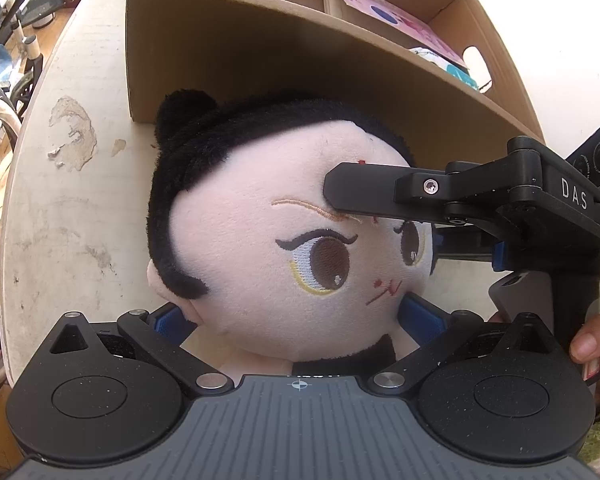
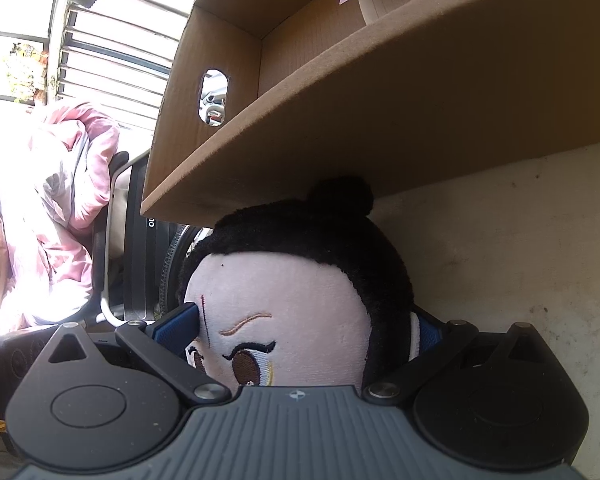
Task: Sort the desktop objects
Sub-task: 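Lift the plush doll with both grippers up over the box rim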
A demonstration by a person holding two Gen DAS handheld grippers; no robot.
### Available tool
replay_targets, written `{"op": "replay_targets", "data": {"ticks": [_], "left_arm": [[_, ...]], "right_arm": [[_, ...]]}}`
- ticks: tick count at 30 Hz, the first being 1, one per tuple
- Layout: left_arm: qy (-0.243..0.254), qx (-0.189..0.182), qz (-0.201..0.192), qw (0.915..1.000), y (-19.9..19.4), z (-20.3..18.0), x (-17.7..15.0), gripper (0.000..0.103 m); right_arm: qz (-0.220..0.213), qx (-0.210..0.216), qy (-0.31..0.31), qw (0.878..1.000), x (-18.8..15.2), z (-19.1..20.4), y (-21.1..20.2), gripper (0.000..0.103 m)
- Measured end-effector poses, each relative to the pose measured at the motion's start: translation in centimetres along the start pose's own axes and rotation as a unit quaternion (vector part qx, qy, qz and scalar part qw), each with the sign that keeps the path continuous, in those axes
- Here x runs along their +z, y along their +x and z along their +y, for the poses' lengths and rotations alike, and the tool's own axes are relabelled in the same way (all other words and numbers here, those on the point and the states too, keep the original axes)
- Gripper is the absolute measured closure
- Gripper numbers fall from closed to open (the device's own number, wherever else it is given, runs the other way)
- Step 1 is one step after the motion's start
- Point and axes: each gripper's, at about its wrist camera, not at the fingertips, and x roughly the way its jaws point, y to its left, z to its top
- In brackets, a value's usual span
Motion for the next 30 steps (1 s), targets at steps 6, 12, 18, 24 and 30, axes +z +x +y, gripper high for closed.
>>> {"op": "replay_targets", "data": {"ticks": [6, 12, 18, 24, 30], "left_arm": [[-0.001, 0.002, 0.01, 0.9999, 0.3, -0.2, 0.2, 0.0], [-0.005, 0.003, 0.017, 0.9998, 1.2, -1.1, 0.9, 0.0], [-0.01, 0.0, 0.02, 0.9997, 0.8, -1.3, 0.9, 0.0], [-0.014, 0.002, 0.022, 0.9997, -0.1, -1.8, 1.1, 0.0], [-0.017, 0.003, 0.023, 0.9996, -1.8, -1.6, 0.9, 0.0]], "right_arm": [[0.009, -0.005, 0.003, 1.0, -0.2, 0.4, 0.0, 0.0], [0.013, -0.008, 0.007, 1.0, -0.5, 1.0, -0.2, 0.0], [0.017, -0.011, 0.007, 1.0, -0.7, 1.9, -0.7, 0.0], [0.02, -0.012, 0.006, 1.0, -0.8, 3.0, -1.2, 0.0], [0.023, -0.008, 0.004, 1.0, -0.7, 4.4, -1.8, 0.0]]}}
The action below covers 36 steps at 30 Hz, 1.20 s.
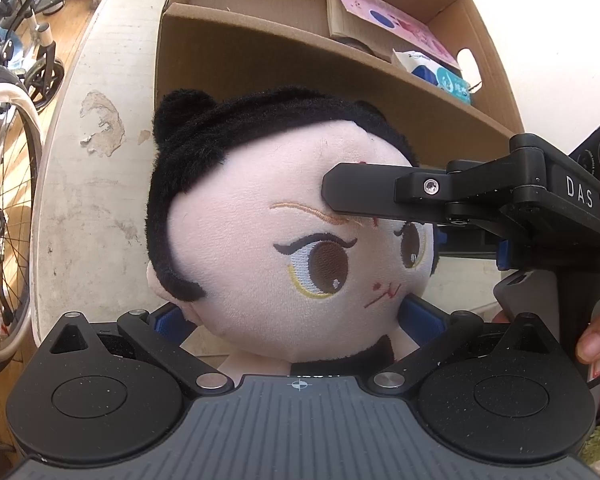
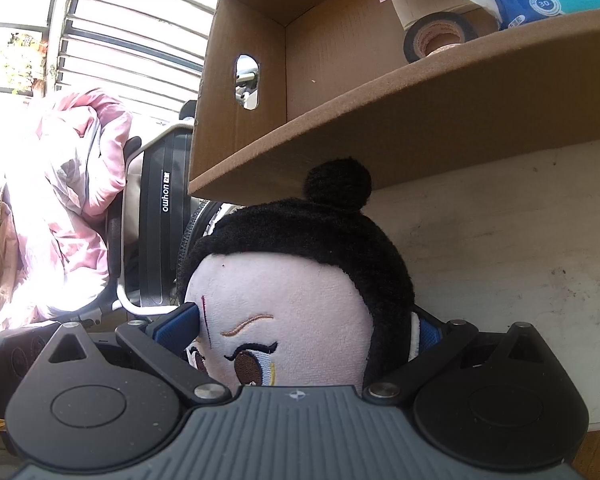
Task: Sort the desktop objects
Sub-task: 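Lift the plush doll with both grippers up over the box rim, then lower the doll into the box beside the pink booklet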
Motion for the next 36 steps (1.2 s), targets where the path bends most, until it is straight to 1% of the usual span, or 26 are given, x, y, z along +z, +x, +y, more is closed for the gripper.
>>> {"op": "replay_targets", "data": {"ticks": [10, 23, 27, 31, 36], "left_arm": [[-0.001, 0.01, -0.013, 0.9999, -3.2, -0.2, 0.5, 0.0], [0.009, 0.023, -0.039, 0.9989, -7.3, -1.9, 1.1, 0.0], [0.013, 0.023, -0.046, 0.9986, -8.5, -2.3, 1.1, 0.0], [0.023, 0.022, -0.053, 0.9981, -9.7, -3.0, 1.3, 0.0], [0.046, 0.025, -0.061, 0.9968, -10.8, -4.5, 2.2, 0.0]], "right_arm": [[-0.003, 0.009, -0.015, 1.0, 0.5, 3.1, -1.3, 0.0], [-0.017, 0.02, -0.032, 0.999, 0.7, 7.4, -3.8, 0.0], [-0.03, 0.018, -0.039, 0.999, 0.4, 8.7, -4.9, 0.0], [-0.052, 0.019, -0.039, 0.998, 0.2, 9.7, -6.4, 0.0], [-0.068, 0.028, -0.028, 0.997, 1.5, 10.1, -7.6, 0.0]]}}
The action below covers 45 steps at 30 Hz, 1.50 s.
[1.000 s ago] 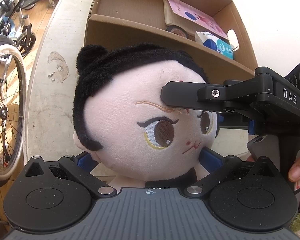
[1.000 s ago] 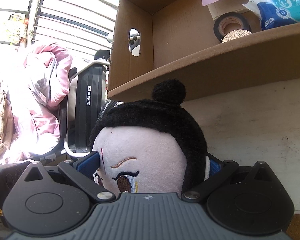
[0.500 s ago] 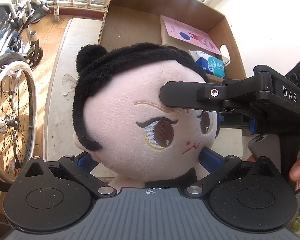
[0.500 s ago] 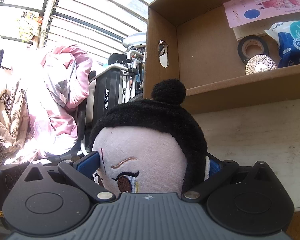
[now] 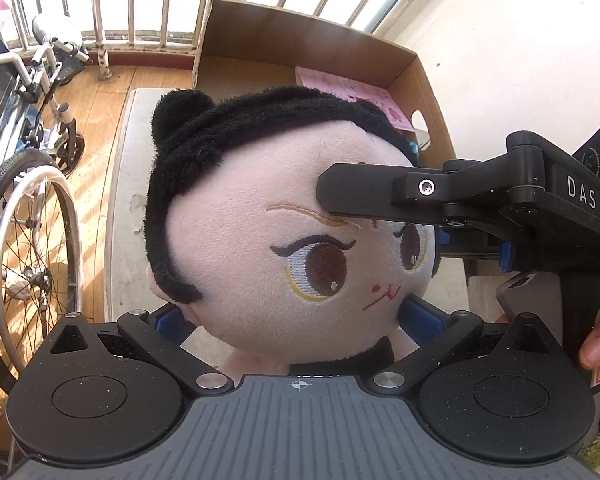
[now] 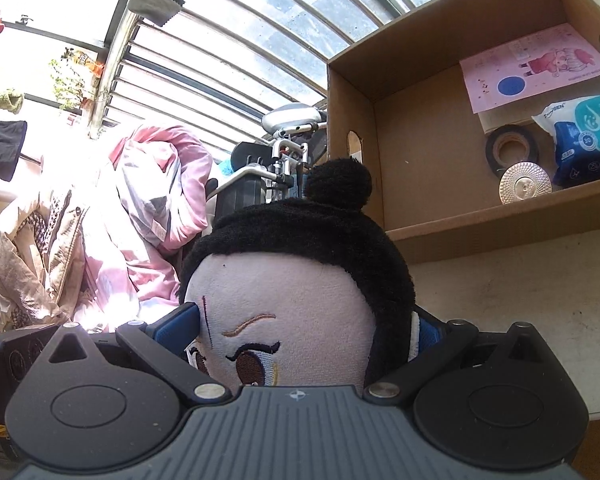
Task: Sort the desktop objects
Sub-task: 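Lower the doll into the box beside the pink booklet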
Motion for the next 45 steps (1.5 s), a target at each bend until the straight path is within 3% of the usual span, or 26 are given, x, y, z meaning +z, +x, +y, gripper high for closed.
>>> {"op": "replay_targets", "data": {"ticks": [11, 18, 26, 36, 45], "left_arm": [[0.012, 0.024, -0.01, 0.9996, 1.5, -1.5, 6.5, 0.0], [0.032, 0.039, -0.01, 0.9987, 4.5, -2.6, 12.4, 0.0], [0.042, 0.05, -0.021, 0.9976, 10.0, -1.1, 17.2, 0.0], [0.021, 0.064, -0.015, 0.9976, 16.2, 2.2, 18.6, 0.0], [0.027, 0.092, -0.029, 0.995, 18.0, 2.5, 18.3, 0.0]], "right_arm": [[-0.007, 0.023, 0.009, 1.0, 8.4, -1.6, 1.2, 0.0], [-0.017, 0.045, 0.036, 0.998, 15.0, -4.9, 3.6, 0.0], [-0.013, 0.046, 0.069, 0.996, 20.5, -9.8, 8.8, 0.0], [0.011, 0.037, 0.098, 0.994, 21.5, -15.0, 15.2, 0.0], [-0.004, 0.034, 0.124, 0.992, 20.9, -17.0, 17.2, 0.0]]}}
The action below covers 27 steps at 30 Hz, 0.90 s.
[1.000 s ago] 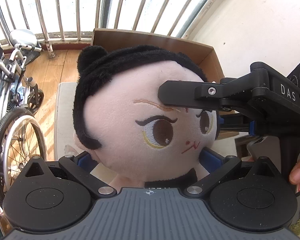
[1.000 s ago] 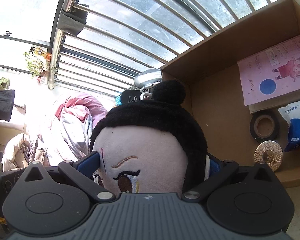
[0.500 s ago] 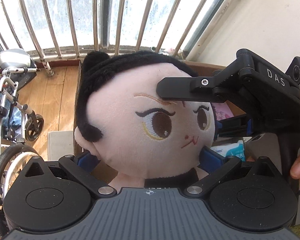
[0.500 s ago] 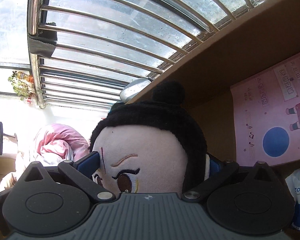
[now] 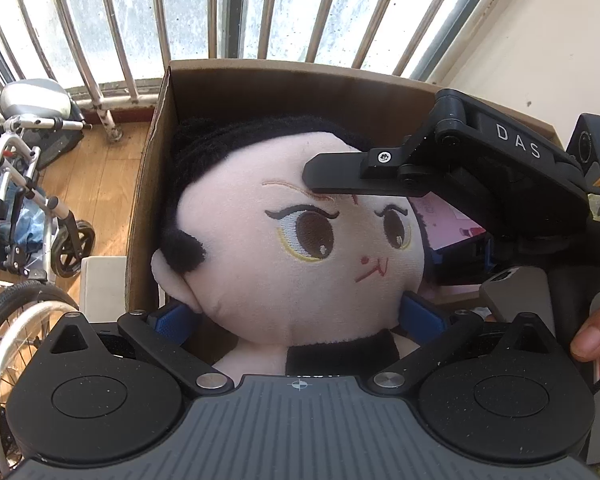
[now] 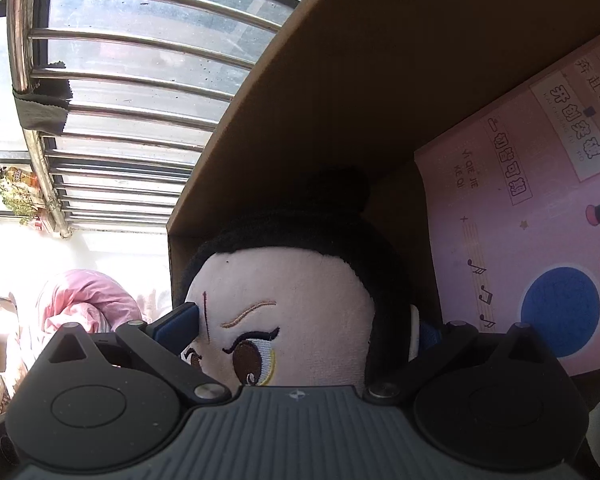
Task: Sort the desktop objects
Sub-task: 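Lower the doll into the box beside the pink booklet, then open both grippers and withdraw them from the doll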
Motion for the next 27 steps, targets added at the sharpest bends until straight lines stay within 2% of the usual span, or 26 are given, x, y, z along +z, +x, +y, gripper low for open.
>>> {"op": "replay_targets", "data": {"ticks": [9, 14, 20, 27], "left_arm": [[0.02, 0.009, 0.006, 0.9997, -0.4, -0.7, -0.5, 0.0], [0.021, 0.009, 0.004, 0.9997, -0.9, -1.0, -0.9, 0.0], [0.021, 0.014, -0.007, 0.9997, -2.3, -1.5, -0.8, 0.0], [0.003, 0.023, -0.022, 0.9995, -4.0, -1.5, -0.9, 0.0]], "right_arm": [[-0.004, -0.026, -0.039, 0.999, -1.4, 0.8, 0.0, 0.0], [0.0, -0.038, -0.031, 0.999, -1.3, 1.3, -0.1, 0.0], [0.034, -0.094, 0.0, 0.995, -0.9, 2.7, -0.5, 0.0], [0.022, -0.085, 0.013, 0.996, -1.1, 2.6, -2.2, 0.0]]}}
